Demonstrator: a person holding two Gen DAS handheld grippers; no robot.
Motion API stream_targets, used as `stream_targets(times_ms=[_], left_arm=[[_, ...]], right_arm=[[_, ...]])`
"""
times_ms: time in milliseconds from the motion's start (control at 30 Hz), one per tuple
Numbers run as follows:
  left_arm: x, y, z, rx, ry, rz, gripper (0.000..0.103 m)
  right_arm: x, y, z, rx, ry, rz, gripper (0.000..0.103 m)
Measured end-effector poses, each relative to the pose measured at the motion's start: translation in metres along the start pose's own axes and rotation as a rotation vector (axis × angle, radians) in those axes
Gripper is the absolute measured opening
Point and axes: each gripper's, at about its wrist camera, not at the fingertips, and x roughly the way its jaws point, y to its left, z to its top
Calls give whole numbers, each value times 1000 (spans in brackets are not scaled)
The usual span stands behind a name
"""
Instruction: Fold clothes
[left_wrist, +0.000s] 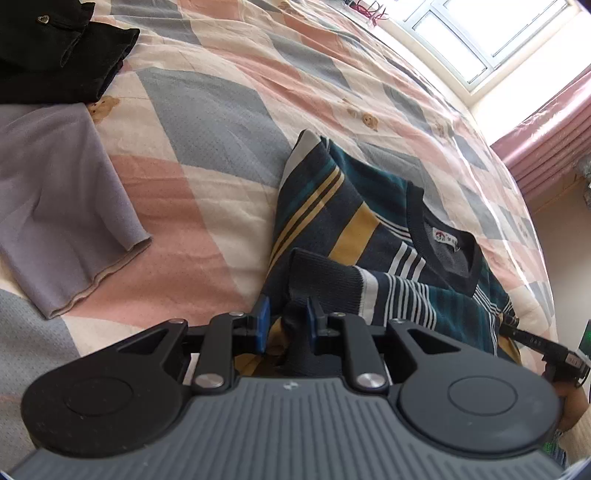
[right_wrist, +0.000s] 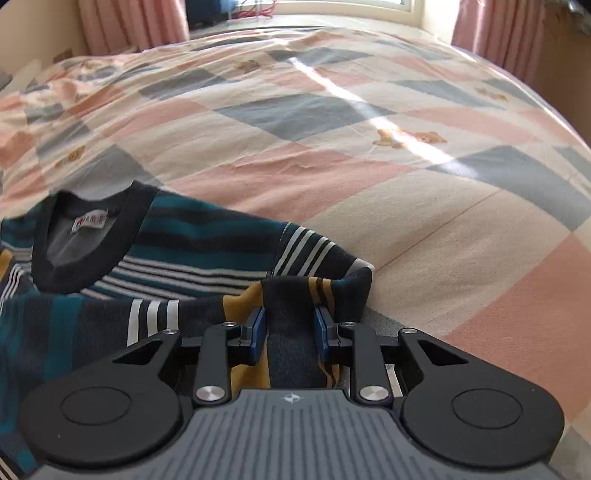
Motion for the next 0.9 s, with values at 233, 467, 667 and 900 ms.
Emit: stream_targets(times_ms=[233, 467, 667, 900], left_arm=[[-24, 17, -3, -139, 2, -49, 35], [-5, 17, -13, -271, 55, -122, 30], [-20, -19, -13, 20, -78, -70, 3], [0, -14, -28, 181, -26, 55, 4]], right_arm=[[-87, 21, -29, 0, -141, -17, 37], [-90, 52, -83, -66, -80, -30, 38], [-88, 67, -86, -129, -67, -33, 40], [-87, 77, -90, -195, -38, -22, 44]])
